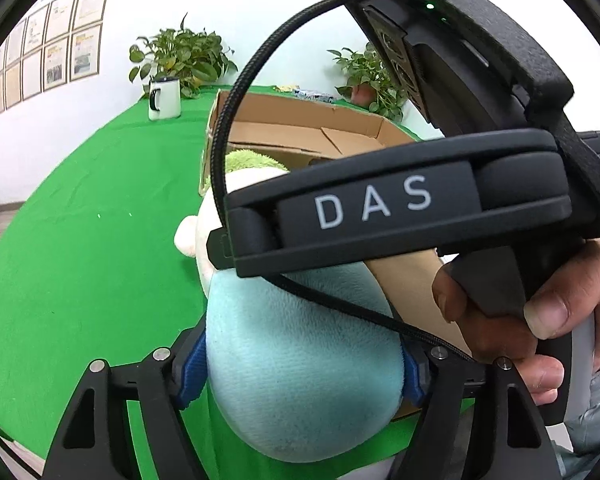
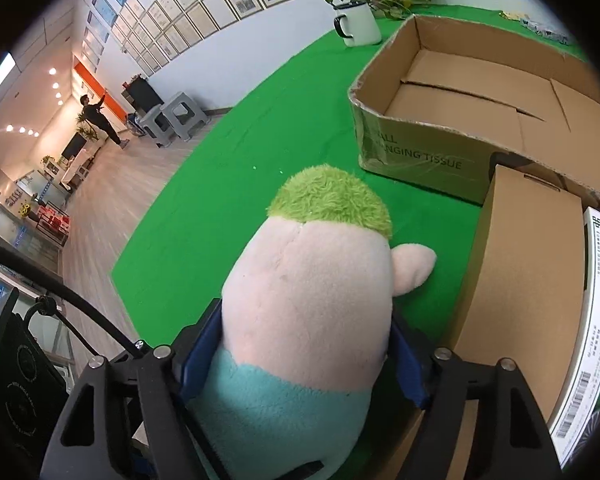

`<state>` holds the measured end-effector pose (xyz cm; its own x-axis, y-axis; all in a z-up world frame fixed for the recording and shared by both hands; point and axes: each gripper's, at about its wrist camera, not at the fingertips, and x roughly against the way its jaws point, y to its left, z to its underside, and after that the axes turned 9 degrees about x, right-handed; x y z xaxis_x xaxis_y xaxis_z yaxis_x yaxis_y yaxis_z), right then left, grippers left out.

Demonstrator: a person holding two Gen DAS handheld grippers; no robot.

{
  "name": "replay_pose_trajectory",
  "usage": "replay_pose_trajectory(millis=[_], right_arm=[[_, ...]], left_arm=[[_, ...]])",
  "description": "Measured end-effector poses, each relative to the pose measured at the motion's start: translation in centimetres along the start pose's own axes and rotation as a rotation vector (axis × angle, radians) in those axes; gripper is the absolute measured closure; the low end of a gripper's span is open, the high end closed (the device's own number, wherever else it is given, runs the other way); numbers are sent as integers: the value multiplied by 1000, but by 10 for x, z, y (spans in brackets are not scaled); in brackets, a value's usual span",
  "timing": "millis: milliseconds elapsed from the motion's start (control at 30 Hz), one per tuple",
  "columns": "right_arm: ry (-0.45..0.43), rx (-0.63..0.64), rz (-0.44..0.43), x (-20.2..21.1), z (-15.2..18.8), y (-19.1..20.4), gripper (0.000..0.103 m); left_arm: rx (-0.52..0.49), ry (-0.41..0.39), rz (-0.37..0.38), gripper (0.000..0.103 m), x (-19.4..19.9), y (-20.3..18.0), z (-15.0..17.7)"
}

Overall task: Organize objects
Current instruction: 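Carry the plush toy with the left gripper into the open cardboard box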

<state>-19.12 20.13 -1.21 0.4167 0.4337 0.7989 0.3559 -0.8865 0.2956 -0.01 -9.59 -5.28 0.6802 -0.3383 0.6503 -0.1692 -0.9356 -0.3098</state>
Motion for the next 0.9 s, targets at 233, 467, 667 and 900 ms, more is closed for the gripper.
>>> replay_pose_trajectory(millis=[233, 467, 667, 900], right_arm=[[-124, 13, 5, 43, 0, 9, 33], [-255, 12, 68, 98, 1, 6, 33], [-345, -51, 108, 123, 8, -16, 33], [-402, -39, 167, 147, -9, -17, 33]], left_arm=[[-85, -67, -14, 31, 21, -28, -17], [-201, -137, 32, 32, 33, -70, -46], [-278, -137, 91, 33, 24, -96, -70], [-290, -193, 134, 33, 11, -111, -122]])
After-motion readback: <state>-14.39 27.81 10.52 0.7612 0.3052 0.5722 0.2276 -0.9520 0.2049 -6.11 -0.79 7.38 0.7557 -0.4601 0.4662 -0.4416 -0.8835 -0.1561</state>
